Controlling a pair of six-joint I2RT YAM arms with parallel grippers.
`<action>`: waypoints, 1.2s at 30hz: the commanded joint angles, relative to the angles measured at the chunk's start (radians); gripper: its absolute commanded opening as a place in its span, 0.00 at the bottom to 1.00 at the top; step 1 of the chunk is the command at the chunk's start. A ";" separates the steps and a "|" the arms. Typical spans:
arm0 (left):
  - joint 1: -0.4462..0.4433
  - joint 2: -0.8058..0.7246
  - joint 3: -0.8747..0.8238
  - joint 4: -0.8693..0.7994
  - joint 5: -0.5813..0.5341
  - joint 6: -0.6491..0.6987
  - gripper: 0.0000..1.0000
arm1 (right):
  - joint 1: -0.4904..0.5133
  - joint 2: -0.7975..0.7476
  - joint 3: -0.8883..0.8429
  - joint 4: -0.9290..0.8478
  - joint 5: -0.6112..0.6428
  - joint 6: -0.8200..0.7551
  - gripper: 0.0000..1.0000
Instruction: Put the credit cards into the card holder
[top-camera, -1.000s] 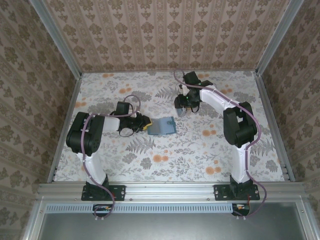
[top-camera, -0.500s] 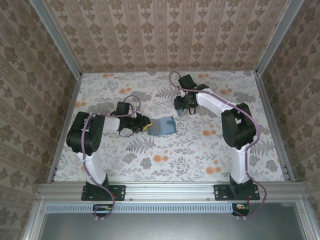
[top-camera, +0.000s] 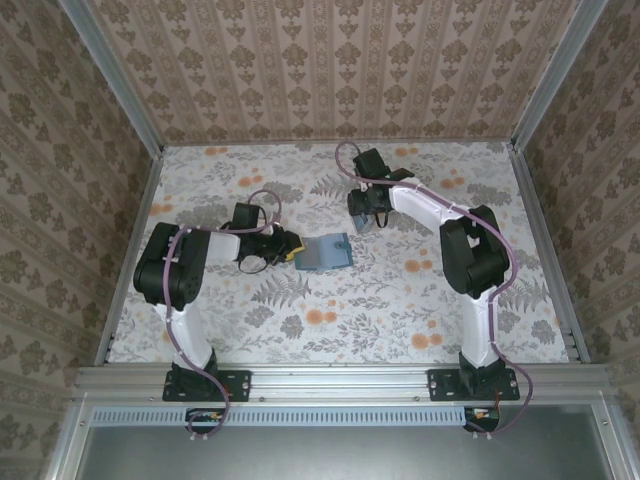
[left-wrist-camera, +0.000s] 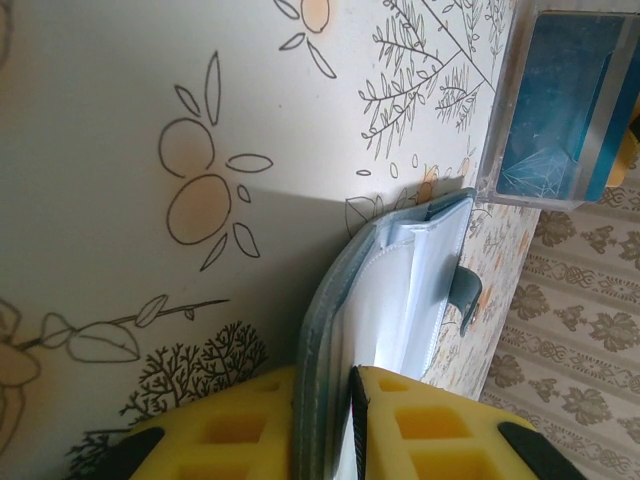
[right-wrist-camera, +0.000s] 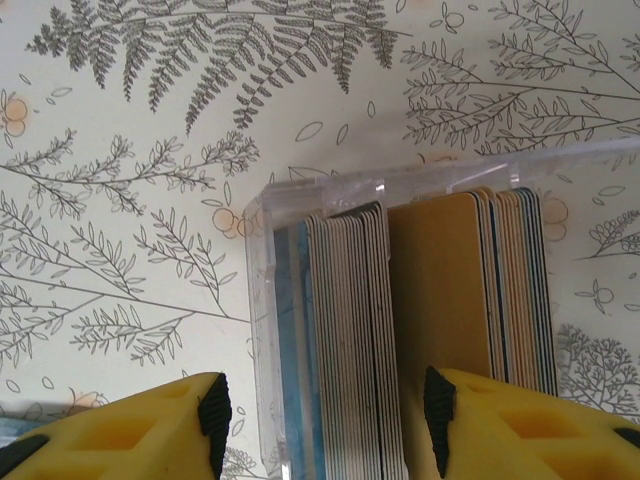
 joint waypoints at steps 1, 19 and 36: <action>0.002 0.025 0.020 -0.037 0.010 0.022 0.21 | 0.022 0.067 0.010 -0.033 0.010 0.042 0.58; 0.005 0.012 0.013 -0.042 0.000 0.025 0.21 | 0.063 0.048 0.034 -0.110 -0.008 0.125 0.59; 0.001 0.001 0.008 -0.034 -0.001 0.022 0.21 | -0.018 -0.036 -0.092 0.124 -0.292 0.173 0.42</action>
